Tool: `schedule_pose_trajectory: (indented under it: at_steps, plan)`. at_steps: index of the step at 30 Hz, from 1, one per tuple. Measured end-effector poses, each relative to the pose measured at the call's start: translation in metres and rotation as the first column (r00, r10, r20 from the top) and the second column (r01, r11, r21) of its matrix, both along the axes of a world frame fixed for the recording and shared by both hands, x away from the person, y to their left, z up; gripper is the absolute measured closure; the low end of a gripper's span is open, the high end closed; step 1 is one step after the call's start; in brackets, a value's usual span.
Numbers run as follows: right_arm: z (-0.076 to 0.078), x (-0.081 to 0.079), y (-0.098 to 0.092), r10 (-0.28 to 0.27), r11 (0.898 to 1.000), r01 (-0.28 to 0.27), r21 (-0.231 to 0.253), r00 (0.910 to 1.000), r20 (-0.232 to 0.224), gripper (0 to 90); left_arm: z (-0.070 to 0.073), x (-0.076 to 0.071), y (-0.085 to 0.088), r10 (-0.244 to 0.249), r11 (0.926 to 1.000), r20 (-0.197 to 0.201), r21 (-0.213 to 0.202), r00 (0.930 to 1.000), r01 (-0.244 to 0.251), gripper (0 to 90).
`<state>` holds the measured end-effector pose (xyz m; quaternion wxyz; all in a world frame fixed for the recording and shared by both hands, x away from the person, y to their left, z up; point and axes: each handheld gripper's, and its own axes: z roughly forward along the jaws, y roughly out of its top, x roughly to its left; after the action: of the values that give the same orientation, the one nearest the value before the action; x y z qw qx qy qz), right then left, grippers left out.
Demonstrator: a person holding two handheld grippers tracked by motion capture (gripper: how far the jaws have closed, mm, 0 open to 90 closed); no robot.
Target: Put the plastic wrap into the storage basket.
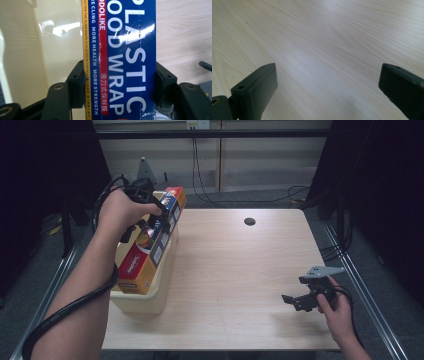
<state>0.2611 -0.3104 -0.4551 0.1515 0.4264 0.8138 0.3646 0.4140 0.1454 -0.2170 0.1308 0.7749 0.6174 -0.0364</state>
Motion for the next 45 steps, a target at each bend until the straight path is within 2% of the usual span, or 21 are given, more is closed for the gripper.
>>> schedule_pose_trajectory:
  at_steps: [14, 20, 22, 38, 41, 45]
  plan:
    - [0.0, 0.0, 0.001, 0.003, 1.0, -0.003, 0.0, 1.0, 0.002, 1.9, 0.006, -0.005, 0.015, 0.027, 0.9996, 0.008, 0.01, 0.9996, -0.027, 40.7]
    - [-0.001, 0.0, 0.001, 0.005, 1.0, -0.005, -0.001, 1.0, -0.003, 1.9, 0.003, -0.006, 0.02, 0.033, 0.9994, 0.009, 0.009, 0.9994, -0.033, 40.6]
    - [-0.001, 0.0, 0.001, 0.004, 1.0, -0.004, -0.001, 1.0, -0.002, 1.9, 0.001, -0.007, 0.02, 0.036, 0.9992, 0.004, 0.02, 0.9994, -0.036, 40.7]
    - [-0.001, 0.002, 0.003, 0.007, 1.0, -0.007, -0.002, 1.0, 0.0, 1.9, -0.009, -0.009, 0.028, 0.051, 0.9987, -0.008, 0.009, 0.9987, -0.051, 40.6]
    - [-0.001, 0.002, 0.004, 0.009, 1.0, -0.009, -0.003, 1.0, -0.002, 1.9, -0.012, -0.01, 0.03, 0.054, 0.9984, 0.002, 0.017, 0.9986, -0.054, 40.6]
    - [0.0, 0.003, 0.005, 0.011, 1.0, -0.011, -0.004, 0.9999, 0.0, 1.9, -0.015, -0.011, 0.033, 0.06, 0.998, -0.01, 0.018, 0.9981, -0.06, 40.6]
